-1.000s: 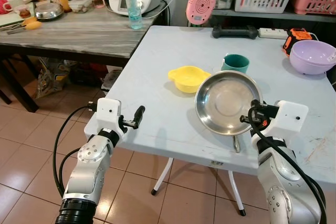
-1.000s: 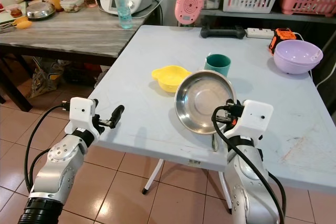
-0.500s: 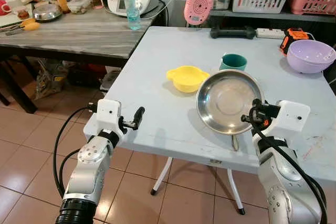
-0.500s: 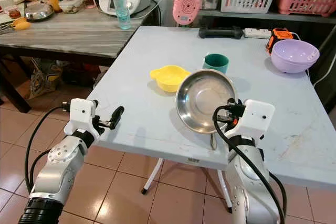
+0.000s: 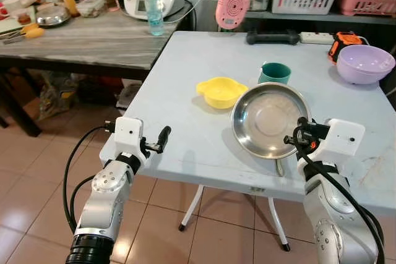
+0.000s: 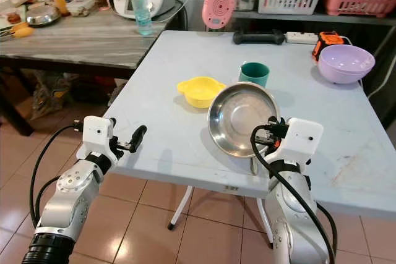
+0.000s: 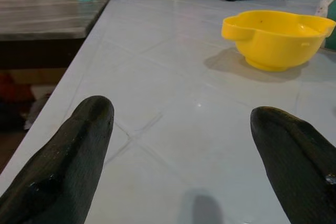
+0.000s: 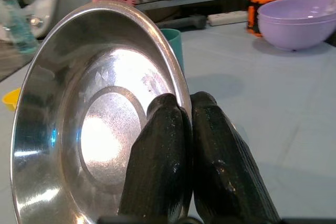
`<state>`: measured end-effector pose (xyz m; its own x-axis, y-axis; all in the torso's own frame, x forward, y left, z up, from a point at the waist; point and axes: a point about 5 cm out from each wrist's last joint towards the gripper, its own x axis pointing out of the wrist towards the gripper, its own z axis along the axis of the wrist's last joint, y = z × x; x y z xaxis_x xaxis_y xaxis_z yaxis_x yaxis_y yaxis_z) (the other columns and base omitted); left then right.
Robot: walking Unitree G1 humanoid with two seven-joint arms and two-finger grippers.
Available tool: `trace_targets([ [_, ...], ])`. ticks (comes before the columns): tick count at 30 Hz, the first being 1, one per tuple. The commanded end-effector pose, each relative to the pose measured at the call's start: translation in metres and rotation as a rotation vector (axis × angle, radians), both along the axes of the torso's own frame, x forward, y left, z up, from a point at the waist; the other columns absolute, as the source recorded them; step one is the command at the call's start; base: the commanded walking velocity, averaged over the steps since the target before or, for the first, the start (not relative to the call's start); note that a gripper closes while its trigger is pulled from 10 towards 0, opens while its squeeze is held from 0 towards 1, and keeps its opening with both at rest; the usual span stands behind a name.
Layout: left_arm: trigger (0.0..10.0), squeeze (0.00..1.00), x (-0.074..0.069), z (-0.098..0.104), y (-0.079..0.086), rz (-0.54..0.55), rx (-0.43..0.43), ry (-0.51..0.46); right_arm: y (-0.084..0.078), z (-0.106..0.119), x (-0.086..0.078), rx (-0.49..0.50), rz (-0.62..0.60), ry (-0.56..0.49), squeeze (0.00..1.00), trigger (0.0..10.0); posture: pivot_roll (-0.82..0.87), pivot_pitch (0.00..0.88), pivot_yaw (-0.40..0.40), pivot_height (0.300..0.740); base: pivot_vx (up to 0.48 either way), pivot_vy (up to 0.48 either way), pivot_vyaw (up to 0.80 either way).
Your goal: Setting the table
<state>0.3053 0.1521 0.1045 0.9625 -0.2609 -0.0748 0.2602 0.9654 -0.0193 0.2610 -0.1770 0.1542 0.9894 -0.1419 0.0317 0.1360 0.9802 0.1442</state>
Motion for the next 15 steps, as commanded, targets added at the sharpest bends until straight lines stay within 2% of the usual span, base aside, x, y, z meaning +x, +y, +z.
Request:
trace_targets([
  [1,10.0,0.00,0.0017,0.0009,0.0029,0.003,0.020,-0.003,0.0052,0.0025,0.0006,0.009,0.018,-0.017,0.00,10.0,-0.11,0.017,0.058,0.740,0.000,0.409,-0.56],
  [12,10.0,0.00,0.0020,0.0007,0.0030,-0.003,0.025,-0.002,0.0060,0.0022,0.0004,0.012,0.013,-0.020,0.00,10.0,-0.11,0.019,0.066,0.740,0.000,0.402,-0.49],
  [15,10.0,0.00,0.0028,0.0010,0.0018,-0.006,0.027,-0.004,0.0064,0.0024,0.0003,0.011,0.012,-0.023,0.00,10.0,-0.11,0.020,0.064,0.740,0.000,0.401,0.00],
])
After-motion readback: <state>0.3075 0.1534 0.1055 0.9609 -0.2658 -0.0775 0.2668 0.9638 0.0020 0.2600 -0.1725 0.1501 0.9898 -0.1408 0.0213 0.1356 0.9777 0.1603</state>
